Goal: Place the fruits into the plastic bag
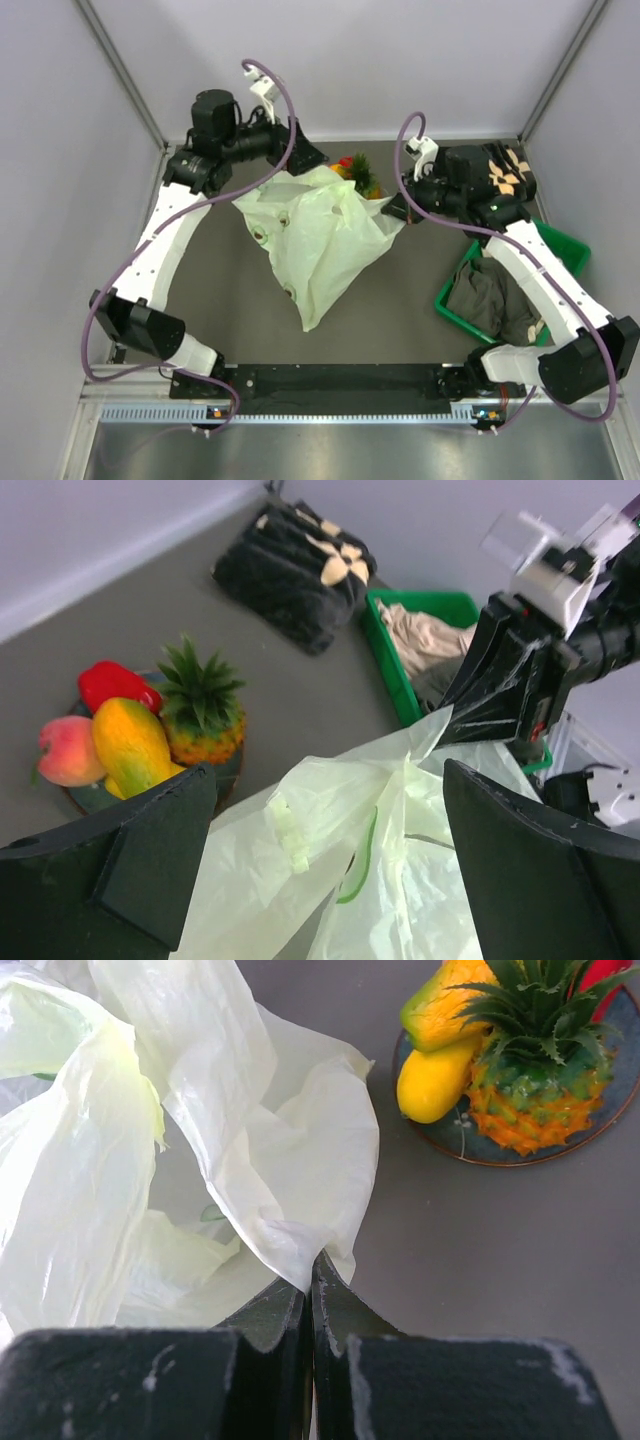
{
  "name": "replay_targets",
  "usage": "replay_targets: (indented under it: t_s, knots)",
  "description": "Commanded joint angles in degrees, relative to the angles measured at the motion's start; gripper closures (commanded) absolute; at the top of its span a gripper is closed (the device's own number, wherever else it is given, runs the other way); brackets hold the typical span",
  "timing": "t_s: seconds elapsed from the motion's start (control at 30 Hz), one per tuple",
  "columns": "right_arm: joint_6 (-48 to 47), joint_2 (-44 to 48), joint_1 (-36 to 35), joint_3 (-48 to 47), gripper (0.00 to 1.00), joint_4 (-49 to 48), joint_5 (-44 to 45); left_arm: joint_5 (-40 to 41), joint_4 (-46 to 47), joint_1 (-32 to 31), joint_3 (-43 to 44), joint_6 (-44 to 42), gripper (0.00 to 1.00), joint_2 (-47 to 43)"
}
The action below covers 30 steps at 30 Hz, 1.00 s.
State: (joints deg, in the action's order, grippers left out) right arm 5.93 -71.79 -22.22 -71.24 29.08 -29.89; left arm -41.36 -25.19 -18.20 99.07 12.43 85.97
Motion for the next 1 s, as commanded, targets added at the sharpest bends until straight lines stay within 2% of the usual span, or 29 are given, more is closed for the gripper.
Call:
replay_targets:
  t_s: [0.0,0.1,0.2,0.37,0.5,0.53,0.6,0.63,0.73,0.77,0.83,0.87,0.93,0.97]
  knots:
    - [-1.0,-0.8,0.2,-2.2,1.00,-2.0,-3.2,-1.8,-3.5,-1.1,0.5,-6.5,0.01,1.4]
    - [-0.8,-1.2,0.2,-2.3,1.00,-2.0,-4.3,0.8,-6.7,-1.9,-0.4,-9.4,0.05,2.5]
    - [-0.9,-1.5,0.2,-2.6,1.00,-1.8,-4.6,2.1,-5.3,-2.3,-2.6,-10.1,0.05,1.9]
    - [-0.8,-1.5,0.3,-2.4,1.00,-1.6,-4.0,1.9,-8.5,-2.8,-4.3,-11.4,0.06,2.1]
    - [-0.5,-2.3,0.3,-2.3,1.00,-2.1,-3.9,4.1,-10.6,-3.1,-7.1,-11.9,0.16,0.7]
    - [-0.5,-2.5,0.3,-2.5,1.00,-2.3,-3.9,4.9,-10.7,-3.1,-8.1,-11.9,0.22,0.3]
    - [-0.5,-3.4,0.3,-2.8,1.00,-2.3,-4.0,5.9,-10.5,-3.0,-8.9,-12.0,0.28,-0.6]
    - [-0.7,-3.8,0.2,-3.4,1.00,-2.3,-4.0,5.9,-10.4,-3.1,-9.6,-11.9,0.38,-0.8]
    - [-0.9,-4.8,0.3,-4.4,1.00,-2.2,-4.2,5.1,-11.4,-3.1,-10.2,-11.3,0.56,-0.7]
    - [-0.8,-4.9,0.2,-4.7,1.00,-2.6,-4.2,4.9,-11.9,-3.2,-10.3,-11.3,0.70,-0.5]
    - [-0.3,-5.7,0.3,-5.8,1.00,-2.8,-4.2,4.8,-13.4,-3.2,-10.3,-11.3,0.81,-0.4]
    - [-0.2,-6.2,0.3,-6.3,1.00,-3.0,-4.2,4.9,-13.7,-3.1,-10.4,-11.5,0.90,-0.7]
    - [0.5,-7.0,0.0,-7.3,1.00,-3.9,-4.8,6.1,-13.2,-3.2,-10.8,-11.5,1.00,-1.6]
    - [0.6,-7.4,-0.3,-7.7,1.00,-4.1,-4.8,7.0,-13.0,-3.2,-10.9,-11.0,1.00,-2.6]
